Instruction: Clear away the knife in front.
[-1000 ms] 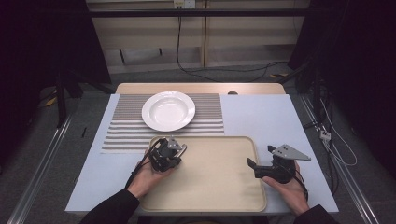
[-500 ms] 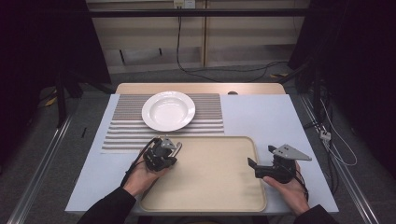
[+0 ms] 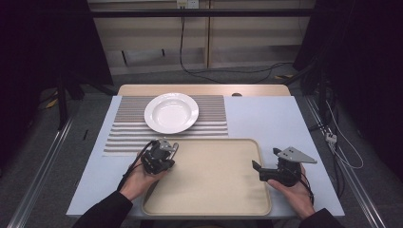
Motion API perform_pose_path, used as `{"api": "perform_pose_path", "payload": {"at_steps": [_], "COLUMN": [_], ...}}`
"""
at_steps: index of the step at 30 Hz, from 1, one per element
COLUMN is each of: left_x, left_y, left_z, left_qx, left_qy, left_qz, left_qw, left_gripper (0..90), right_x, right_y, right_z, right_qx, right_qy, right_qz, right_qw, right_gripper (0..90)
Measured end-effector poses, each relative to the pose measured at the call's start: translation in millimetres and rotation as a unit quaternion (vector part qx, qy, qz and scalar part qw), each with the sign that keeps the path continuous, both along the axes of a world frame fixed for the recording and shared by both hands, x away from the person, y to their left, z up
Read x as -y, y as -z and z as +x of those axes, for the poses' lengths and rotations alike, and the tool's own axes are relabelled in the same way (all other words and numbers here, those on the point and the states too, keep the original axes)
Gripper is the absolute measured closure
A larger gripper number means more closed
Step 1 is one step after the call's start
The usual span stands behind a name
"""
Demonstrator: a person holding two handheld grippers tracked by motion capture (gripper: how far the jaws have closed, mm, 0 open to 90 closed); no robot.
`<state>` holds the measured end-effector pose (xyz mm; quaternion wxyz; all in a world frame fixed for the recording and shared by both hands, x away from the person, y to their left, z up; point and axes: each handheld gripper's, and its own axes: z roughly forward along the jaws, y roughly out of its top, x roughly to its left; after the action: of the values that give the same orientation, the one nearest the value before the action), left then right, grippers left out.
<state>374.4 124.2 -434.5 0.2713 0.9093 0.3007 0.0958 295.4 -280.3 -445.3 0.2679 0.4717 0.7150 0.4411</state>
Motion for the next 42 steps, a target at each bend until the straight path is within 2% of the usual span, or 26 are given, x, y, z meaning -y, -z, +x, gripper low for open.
{"api": "perform_pose_path", "payload": {"at_steps": [3, 10, 15, 30, 37, 42], "left_x": [-6.4, -8.3, -10.6, -21.0, -22.8, -26.1], "left_y": [0.8, 0.6, 0.3, 1.3, 0.2, 1.0], "left_z": [-0.7, -1.1, -1.7, -4.7, -4.9, -5.8], "left_qx": [-0.003, -0.002, -0.002, -0.006, 0.000, 0.009], "left_qy": [-0.005, -0.008, -0.020, -0.041, -0.049, -0.049], "left_qz": [-0.008, -0.008, -0.007, -0.019, -0.006, -0.007], "left_qw": [0.9999, 0.9999, 0.9998, 0.9989, 0.9988, 0.9987], "left_gripper": [90.0, 90.0, 90.0, 90.0, 90.0, 90.0], "right_x": [-0.3, -0.4, -0.9, -0.6, -0.7, -0.7], "right_y": [0.2, 0.1, 0.1, 0.1, 0.2, 0.4], "right_z": [0.5, 0.6, 0.2, 0.7, 0.5, 0.9], "right_qx": [-0.002, -0.001, -0.001, -0.001, -0.001, -0.001], "right_qy": [0.001, 0.001, -0.001, 0.001, 0.001, 0.001], "right_qz": [0.000, 0.000, -0.001, -0.001, -0.001, -0.002], "right_qw": [1.0000, 1.0000, 1.0000, 1.0000, 1.0000, 1.0000], "right_gripper": [6.4, 6.4, 6.5, 6.5, 6.5, 6.6]}}
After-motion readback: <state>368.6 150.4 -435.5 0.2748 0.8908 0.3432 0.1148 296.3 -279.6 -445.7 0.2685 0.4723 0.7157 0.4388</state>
